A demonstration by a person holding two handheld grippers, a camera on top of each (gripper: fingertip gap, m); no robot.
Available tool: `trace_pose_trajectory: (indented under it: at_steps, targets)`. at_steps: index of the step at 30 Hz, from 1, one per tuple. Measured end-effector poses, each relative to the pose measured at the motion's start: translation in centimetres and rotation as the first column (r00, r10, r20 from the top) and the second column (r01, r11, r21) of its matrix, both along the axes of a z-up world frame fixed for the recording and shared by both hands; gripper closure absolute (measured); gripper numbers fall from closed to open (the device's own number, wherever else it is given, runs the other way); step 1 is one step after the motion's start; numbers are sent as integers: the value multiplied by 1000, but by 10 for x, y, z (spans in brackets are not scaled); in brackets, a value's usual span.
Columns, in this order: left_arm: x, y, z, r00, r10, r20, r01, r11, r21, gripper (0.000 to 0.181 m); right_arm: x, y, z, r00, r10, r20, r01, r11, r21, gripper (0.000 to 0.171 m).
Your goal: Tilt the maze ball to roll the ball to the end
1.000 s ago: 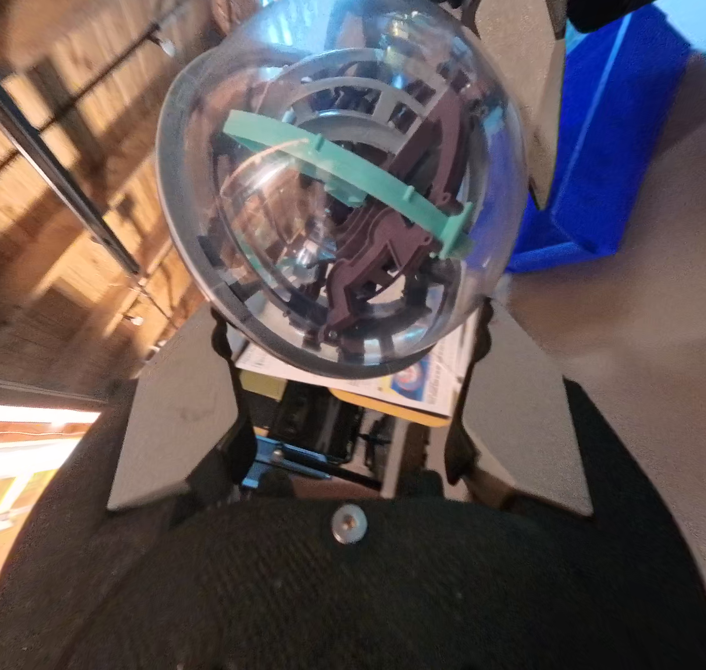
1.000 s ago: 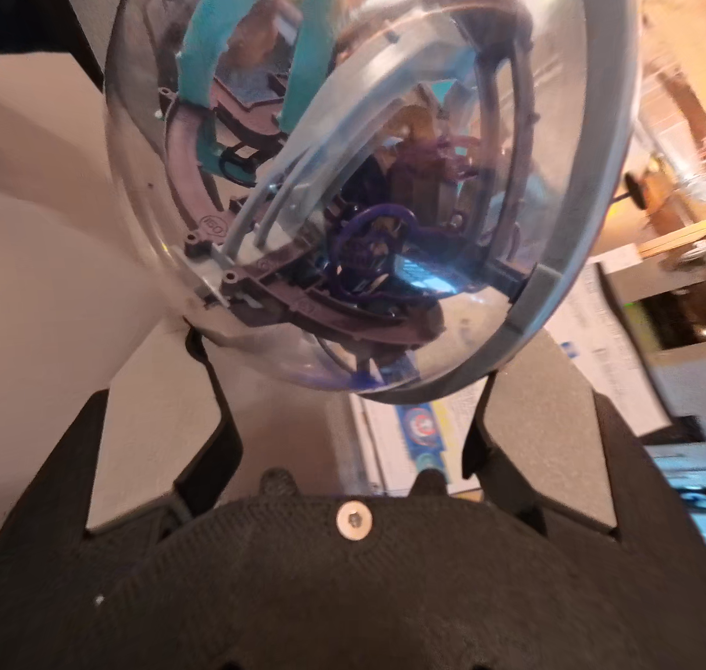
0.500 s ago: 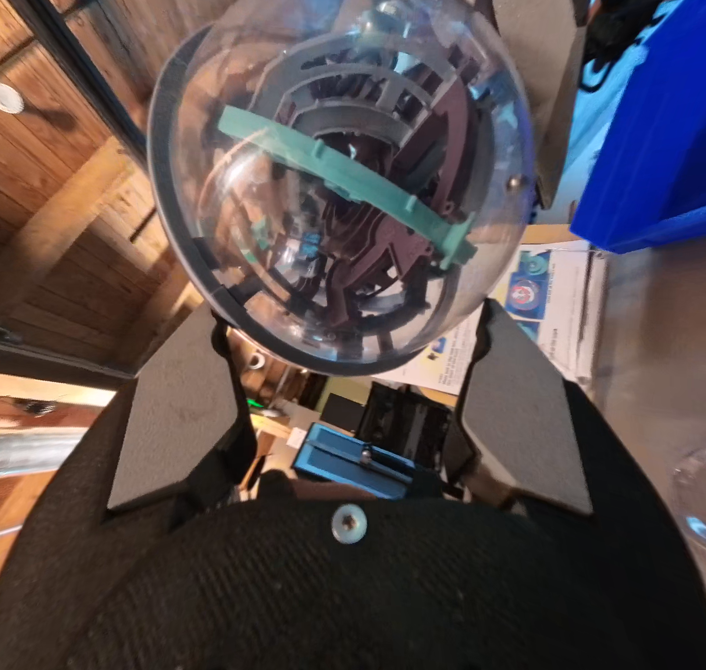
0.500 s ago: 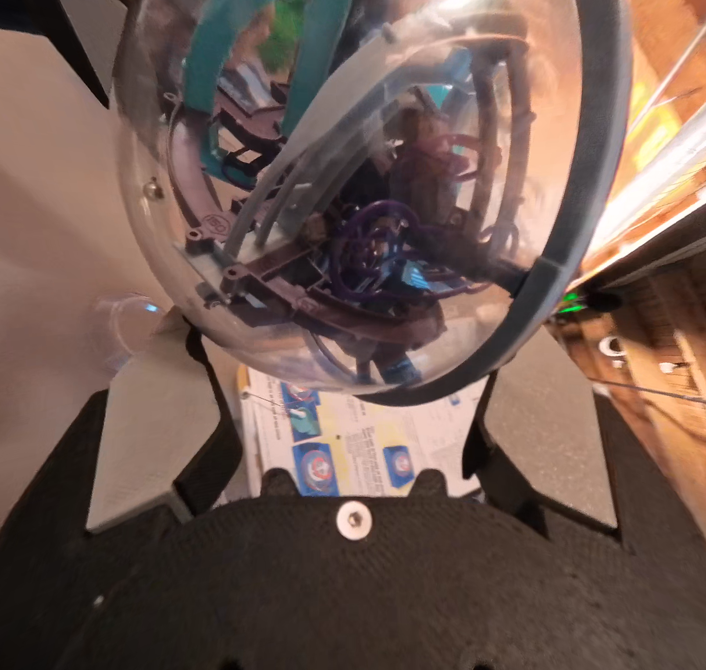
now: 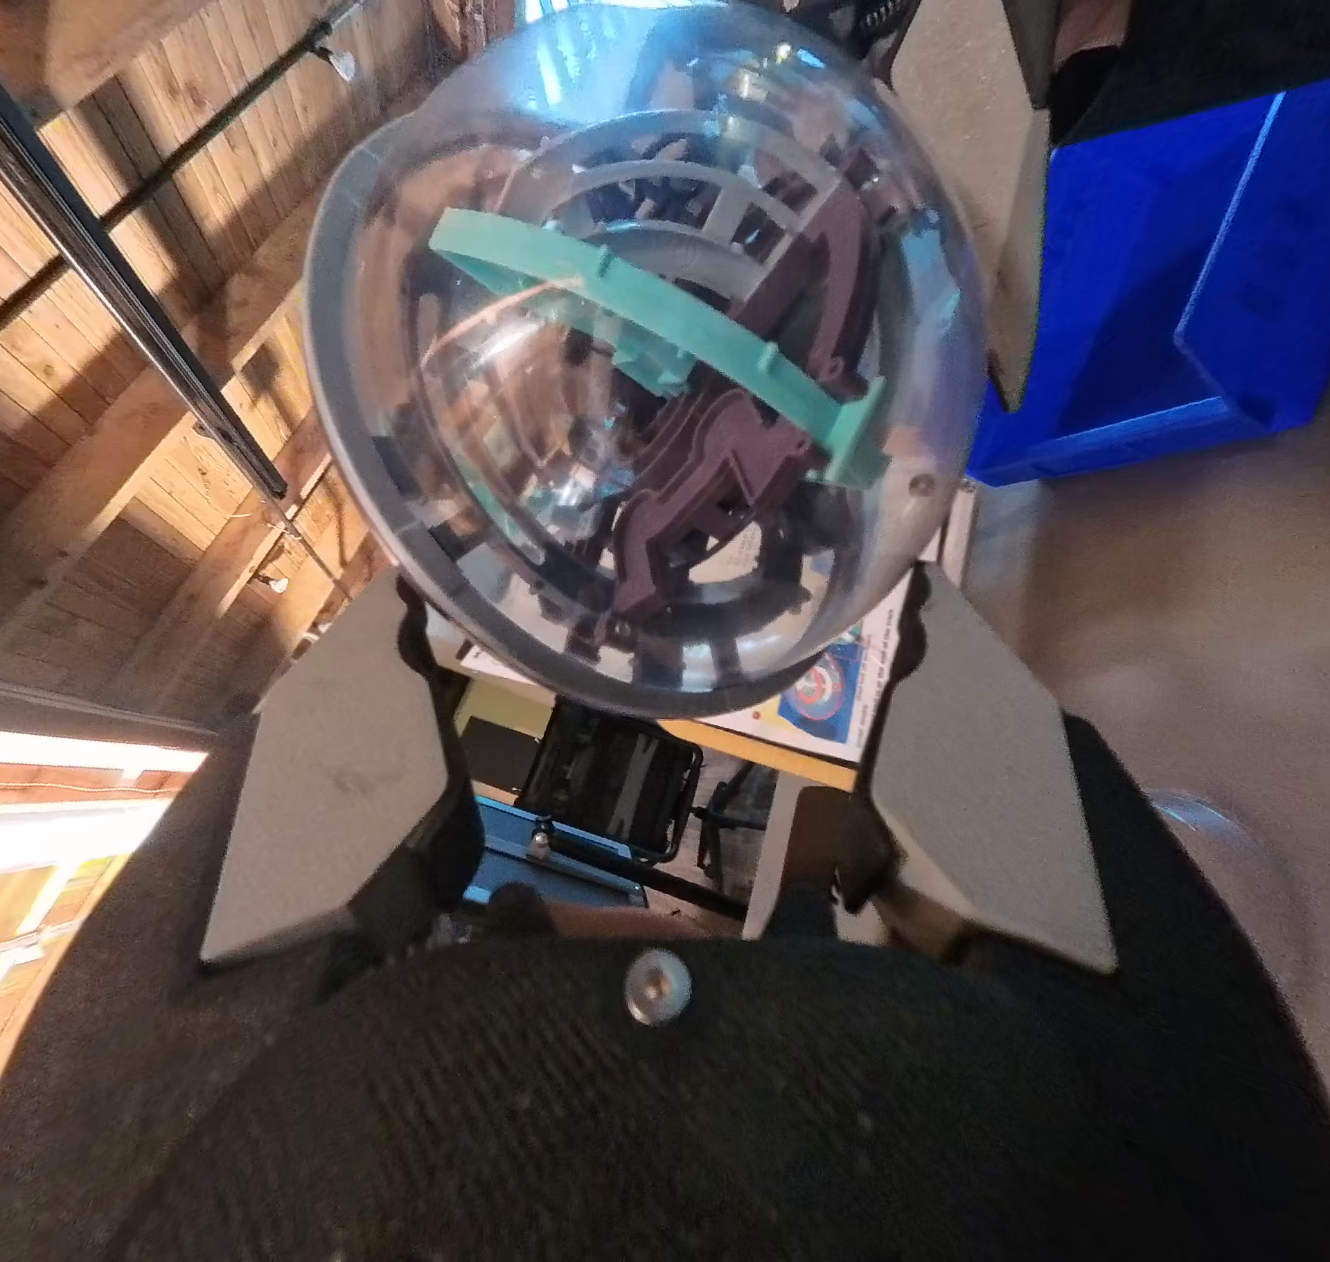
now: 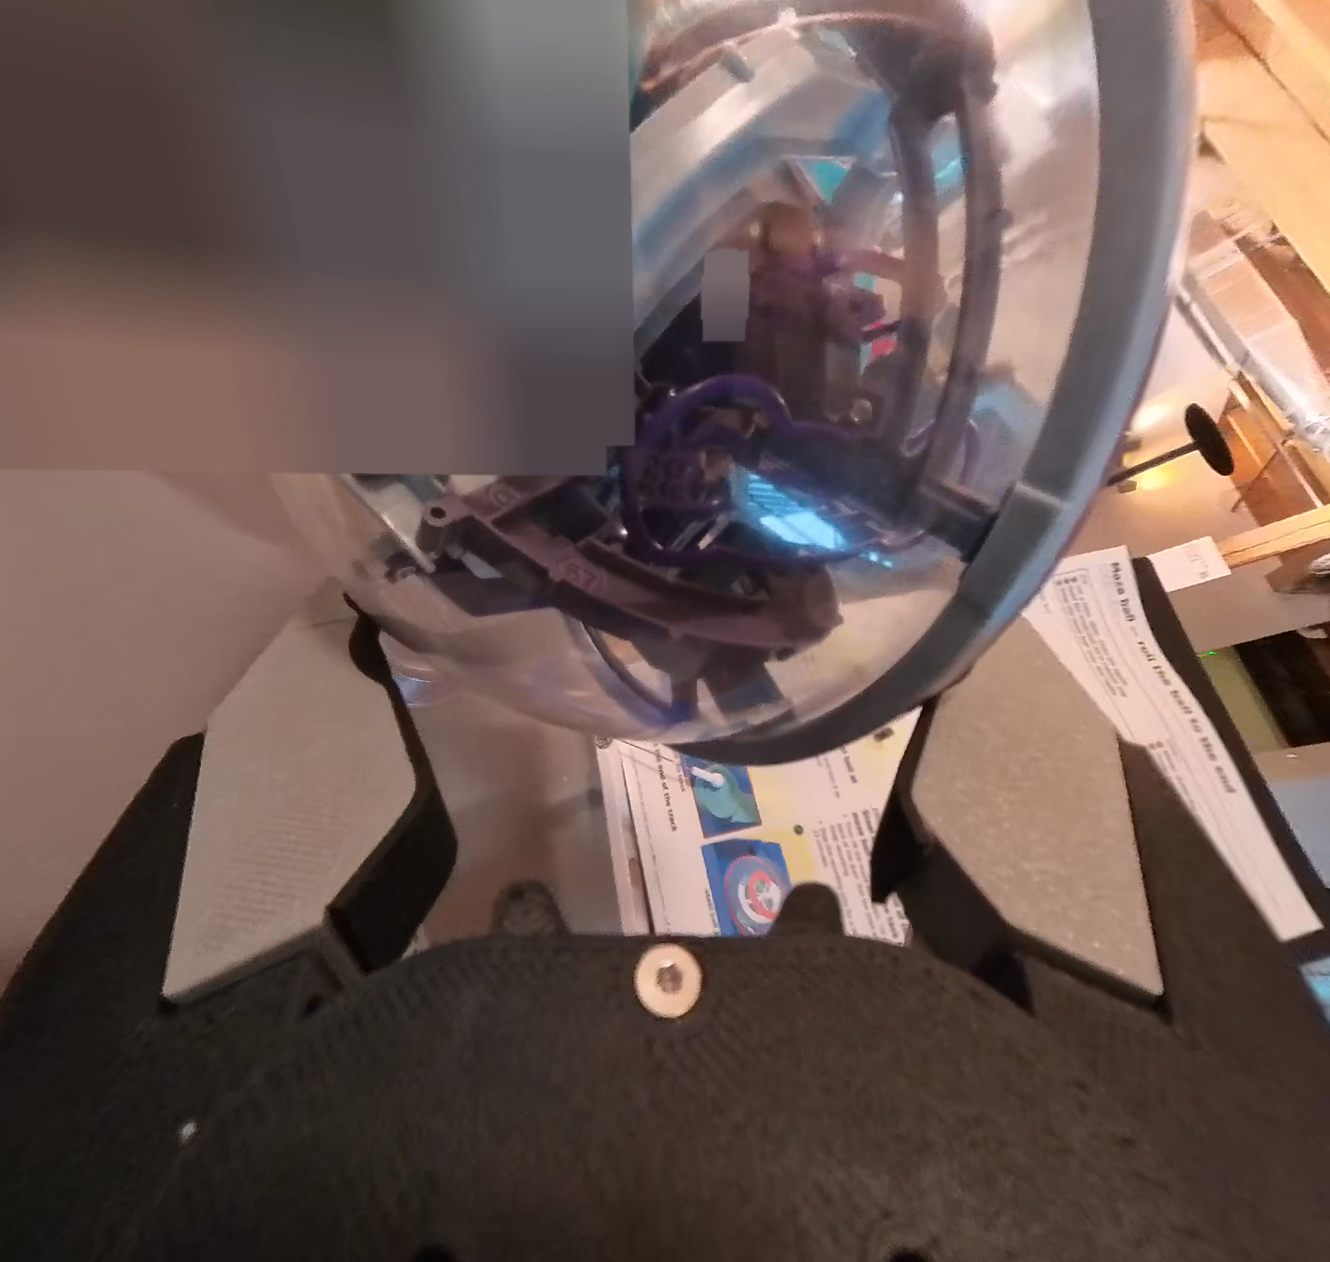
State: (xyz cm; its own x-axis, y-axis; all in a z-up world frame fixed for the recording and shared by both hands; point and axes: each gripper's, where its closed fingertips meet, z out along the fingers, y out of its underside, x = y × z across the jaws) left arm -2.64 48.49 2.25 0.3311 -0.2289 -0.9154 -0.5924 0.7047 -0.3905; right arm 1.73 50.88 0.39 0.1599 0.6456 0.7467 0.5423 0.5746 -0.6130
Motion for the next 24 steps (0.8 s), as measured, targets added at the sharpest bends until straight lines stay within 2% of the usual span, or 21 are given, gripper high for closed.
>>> trace_pose_trajectory:
  at_steps: [16, 24]
  targets:
    - [-4, -4, -1, 1000, -8, -7, 8, 1000, -15, 53, -4, -4, -3, 1000, 20, -7, -20, 999, -30, 21]
    - [-10, -1, -6, 999, 24, -26, -27, 996, -89, 53, -11, -1, -11, 998, 55, -23, -57, 993, -108, 21]
